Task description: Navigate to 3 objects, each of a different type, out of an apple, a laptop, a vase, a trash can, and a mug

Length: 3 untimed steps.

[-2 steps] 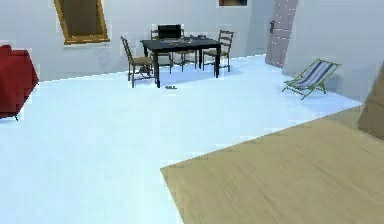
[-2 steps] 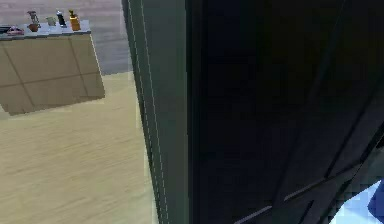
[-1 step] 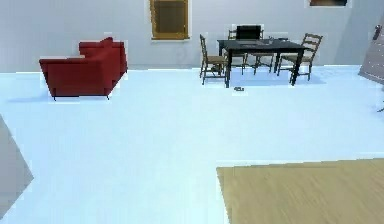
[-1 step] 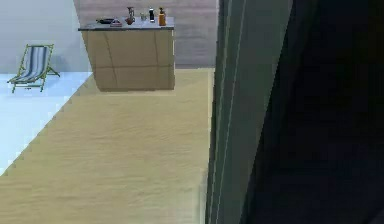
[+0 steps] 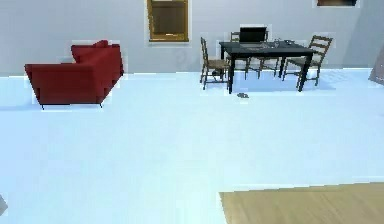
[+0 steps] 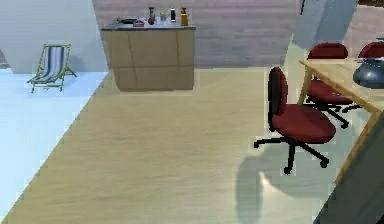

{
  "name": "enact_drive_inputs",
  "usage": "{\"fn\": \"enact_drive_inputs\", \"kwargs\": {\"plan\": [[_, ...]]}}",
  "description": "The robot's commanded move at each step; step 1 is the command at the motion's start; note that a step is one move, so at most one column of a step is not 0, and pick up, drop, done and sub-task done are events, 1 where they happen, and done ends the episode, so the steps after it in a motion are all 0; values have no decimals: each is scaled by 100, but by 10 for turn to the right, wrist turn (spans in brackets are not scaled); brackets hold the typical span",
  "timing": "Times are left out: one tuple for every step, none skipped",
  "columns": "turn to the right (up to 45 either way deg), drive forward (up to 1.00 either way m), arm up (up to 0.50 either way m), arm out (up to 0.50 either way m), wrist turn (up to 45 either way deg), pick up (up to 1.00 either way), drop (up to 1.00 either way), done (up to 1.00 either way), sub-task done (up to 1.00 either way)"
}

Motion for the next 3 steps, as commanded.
{"fn": "enact_drive_inputs", "kwargs": {"plan": [[450,0,0,0,0,0,0,0,0],[420,0,0,0,0,0,0,0,0],[0,100,0,0,0,0,0,0,0]]}}
